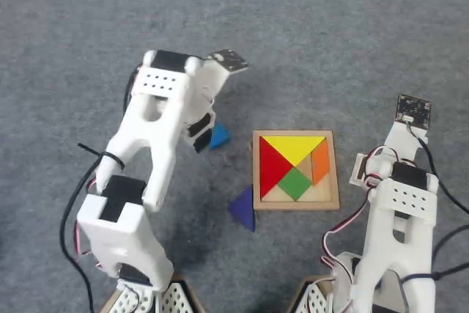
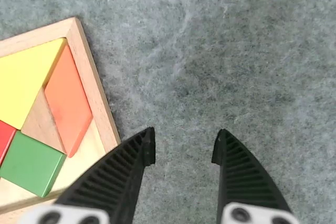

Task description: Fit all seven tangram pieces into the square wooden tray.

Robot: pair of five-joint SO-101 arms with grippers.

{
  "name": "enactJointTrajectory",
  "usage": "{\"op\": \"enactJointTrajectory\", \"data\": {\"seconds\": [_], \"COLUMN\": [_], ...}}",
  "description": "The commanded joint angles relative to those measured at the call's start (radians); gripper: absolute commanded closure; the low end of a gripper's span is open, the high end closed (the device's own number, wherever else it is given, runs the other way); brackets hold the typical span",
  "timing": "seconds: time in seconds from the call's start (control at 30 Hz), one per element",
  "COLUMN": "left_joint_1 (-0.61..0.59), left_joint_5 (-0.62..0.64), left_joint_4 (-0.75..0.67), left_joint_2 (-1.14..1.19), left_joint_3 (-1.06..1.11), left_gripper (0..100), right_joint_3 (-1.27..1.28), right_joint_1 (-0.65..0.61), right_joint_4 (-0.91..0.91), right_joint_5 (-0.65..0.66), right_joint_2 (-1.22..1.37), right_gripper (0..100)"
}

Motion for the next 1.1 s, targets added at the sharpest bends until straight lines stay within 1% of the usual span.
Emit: {"op": "enactJointTrajectory", "data": {"seconds": [0.0,0.1,0.23,0.37,0.6,0.77,0.93,1.07], "left_joint_1": [0.002,0.046,0.107,0.146,0.130,0.120,0.052,0.029], "left_joint_5": [0.040,0.092,0.143,0.160,0.158,0.155,0.152,0.150], "left_joint_4": [-0.161,-0.259,-0.327,-0.373,-0.427,-0.427,-0.413,-0.407], "left_joint_2": [-0.015,0.023,0.049,0.075,0.192,0.210,0.212,0.210], "left_joint_3": [0.039,0.058,0.056,0.056,0.050,0.050,0.050,0.050], "left_gripper": [81,81,81,81,81,81,81,81], "right_joint_3": [-0.006,-0.006,-0.006,-0.006,-0.006,-0.006,-0.006,-0.006], "right_joint_1": [-0.007,-0.007,-0.007,-0.005,-0.005,-0.005,-0.005,-0.007], "right_joint_4": [0.005,0.004,-0.002,-0.002,-0.002,-0.004,-0.004,-0.004], "right_joint_5": [0.011,0.011,0.011,0.011,0.011,0.011,0.011,0.011], "right_joint_2": [-0.002,-0.001,0.002,0.002,0.002,0.004,0.005,0.005], "right_gripper": [81.2,81.2,81.2,81.2,81.2,81.2,81.2,81.2]}}
